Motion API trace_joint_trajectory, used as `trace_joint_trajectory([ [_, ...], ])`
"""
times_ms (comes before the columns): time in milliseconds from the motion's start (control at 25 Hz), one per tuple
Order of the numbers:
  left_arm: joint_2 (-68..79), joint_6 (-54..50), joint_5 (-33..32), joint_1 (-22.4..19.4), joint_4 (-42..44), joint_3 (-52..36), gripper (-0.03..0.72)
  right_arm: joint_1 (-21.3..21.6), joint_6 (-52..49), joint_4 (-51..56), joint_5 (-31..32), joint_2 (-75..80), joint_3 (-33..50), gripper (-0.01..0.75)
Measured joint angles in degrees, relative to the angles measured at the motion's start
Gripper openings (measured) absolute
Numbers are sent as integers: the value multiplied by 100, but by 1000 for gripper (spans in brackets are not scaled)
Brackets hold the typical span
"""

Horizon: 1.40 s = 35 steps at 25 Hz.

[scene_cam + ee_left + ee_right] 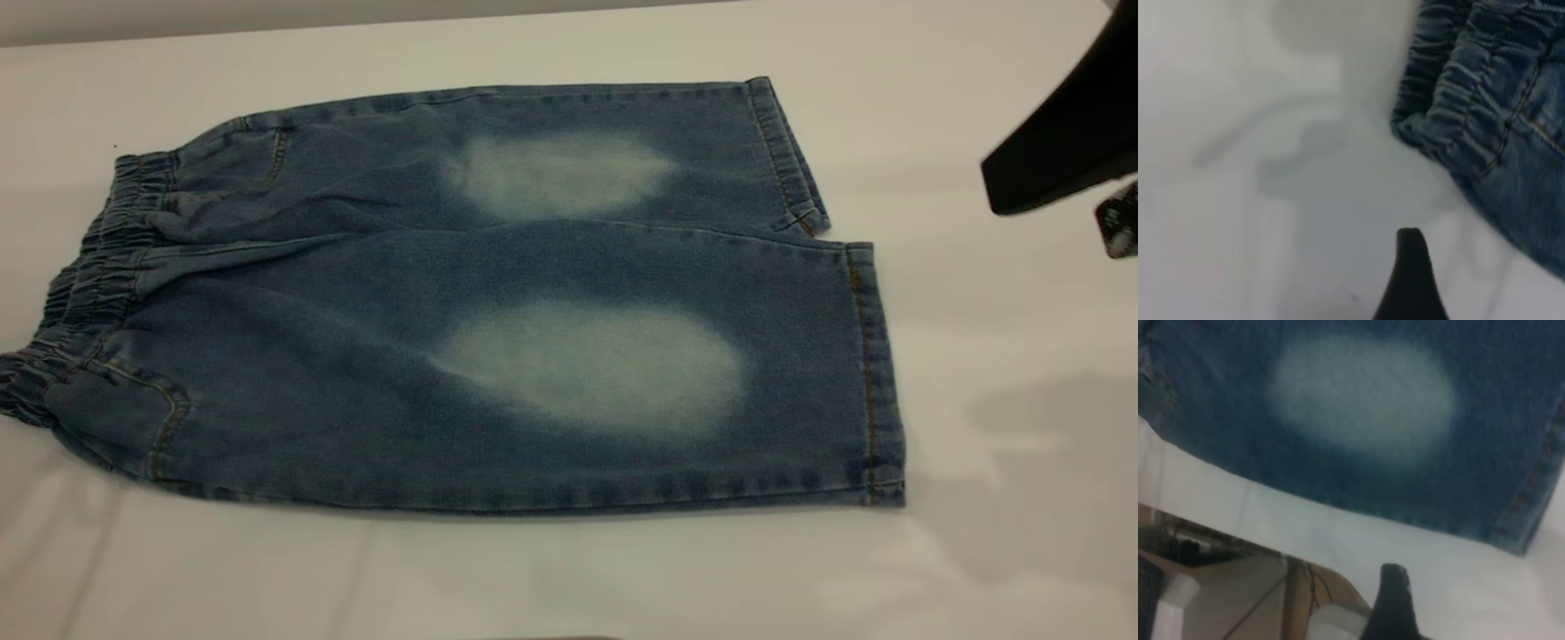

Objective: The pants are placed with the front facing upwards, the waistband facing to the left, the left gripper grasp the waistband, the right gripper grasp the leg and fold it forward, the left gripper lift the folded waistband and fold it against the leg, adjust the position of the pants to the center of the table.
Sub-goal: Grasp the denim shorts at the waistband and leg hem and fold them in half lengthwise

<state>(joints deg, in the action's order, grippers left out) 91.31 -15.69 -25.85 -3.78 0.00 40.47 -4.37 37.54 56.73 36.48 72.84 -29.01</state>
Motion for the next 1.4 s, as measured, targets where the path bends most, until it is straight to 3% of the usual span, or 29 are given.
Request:
trace_joint_trajectory([
  [1160, 1909, -531, 991, -36, -294, 303, 494, 0, 228, 269, -188, 25, 0, 512],
  [1320, 2065, -500, 1100, -36, -301, 313, 435, 0, 228, 269, -193, 25, 0, 512],
  [1400, 2117, -424, 1123, -36, -301, 318, 365, 0, 228, 269, -193, 25, 0, 512],
])
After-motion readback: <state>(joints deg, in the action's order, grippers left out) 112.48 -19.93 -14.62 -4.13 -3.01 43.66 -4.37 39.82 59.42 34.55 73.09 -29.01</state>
